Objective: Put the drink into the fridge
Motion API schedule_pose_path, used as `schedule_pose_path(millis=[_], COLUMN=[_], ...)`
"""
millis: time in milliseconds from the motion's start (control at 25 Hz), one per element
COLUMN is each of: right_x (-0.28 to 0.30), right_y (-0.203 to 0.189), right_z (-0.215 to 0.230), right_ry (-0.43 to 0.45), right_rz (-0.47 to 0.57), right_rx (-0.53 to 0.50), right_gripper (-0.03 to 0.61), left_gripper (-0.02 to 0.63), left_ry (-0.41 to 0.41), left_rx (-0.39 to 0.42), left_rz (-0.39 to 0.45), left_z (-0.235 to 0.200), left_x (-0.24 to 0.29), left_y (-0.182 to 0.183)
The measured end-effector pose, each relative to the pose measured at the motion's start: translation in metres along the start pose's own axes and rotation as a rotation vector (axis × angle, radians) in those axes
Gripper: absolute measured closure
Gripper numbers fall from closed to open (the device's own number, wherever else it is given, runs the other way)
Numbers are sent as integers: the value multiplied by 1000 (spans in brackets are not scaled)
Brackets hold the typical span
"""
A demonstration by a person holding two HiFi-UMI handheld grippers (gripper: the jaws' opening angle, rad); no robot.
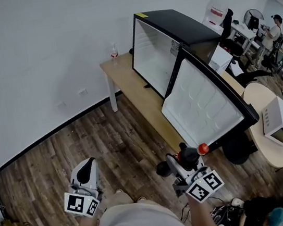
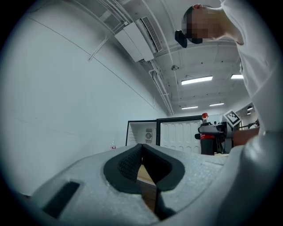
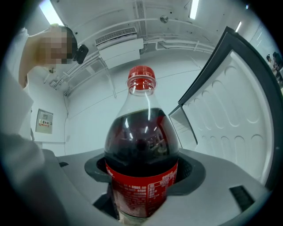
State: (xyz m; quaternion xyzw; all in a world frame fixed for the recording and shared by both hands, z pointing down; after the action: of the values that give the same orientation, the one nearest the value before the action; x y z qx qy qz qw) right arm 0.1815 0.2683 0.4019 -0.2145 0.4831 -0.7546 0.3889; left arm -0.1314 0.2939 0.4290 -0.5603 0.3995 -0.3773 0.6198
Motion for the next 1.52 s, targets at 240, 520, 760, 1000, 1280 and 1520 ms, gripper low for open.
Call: schedule_pose_path(millis=[240, 520, 760, 1000, 1280, 1520], right_x=[40, 127, 225, 288, 324, 345], right_y=[-10, -5, 20, 37, 39, 52], right_z=[8, 38, 63, 83, 114, 154], right_ry=[-11, -52, -107, -167, -199, -197], right_rz=[-35, -57, -40, -30, -55, -72], right_rx=[9, -13, -35, -44, -45, -83], right_gripper=[267, 267, 267, 267, 267, 267], left_gripper=[598, 598, 598, 598, 598, 598], left_ry=[-12, -134, -202, -263, -355, -354], left_rx=[-60, -103, -94, -110, -140, -106], left_rz=[-56, -55, -24, -42, -65, -43], left_z=[-27, -70, -142, -184, -170, -152], left_x=[26, 139, 238, 299, 361, 406], left_y=[-30, -56, -54, -64, -74, -59])
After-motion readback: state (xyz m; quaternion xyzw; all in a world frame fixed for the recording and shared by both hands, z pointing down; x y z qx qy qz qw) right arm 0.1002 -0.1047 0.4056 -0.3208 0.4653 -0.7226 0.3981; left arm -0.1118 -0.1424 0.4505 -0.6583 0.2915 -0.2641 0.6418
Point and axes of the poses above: the fingertips, and each gripper's own axes: x forward along the fingers, z to its right, y out of its top, the point moved 4 cm from there along -x, backward along the fingers, and after that the axes turned 7 degrees about x, right-handed, at the moved point
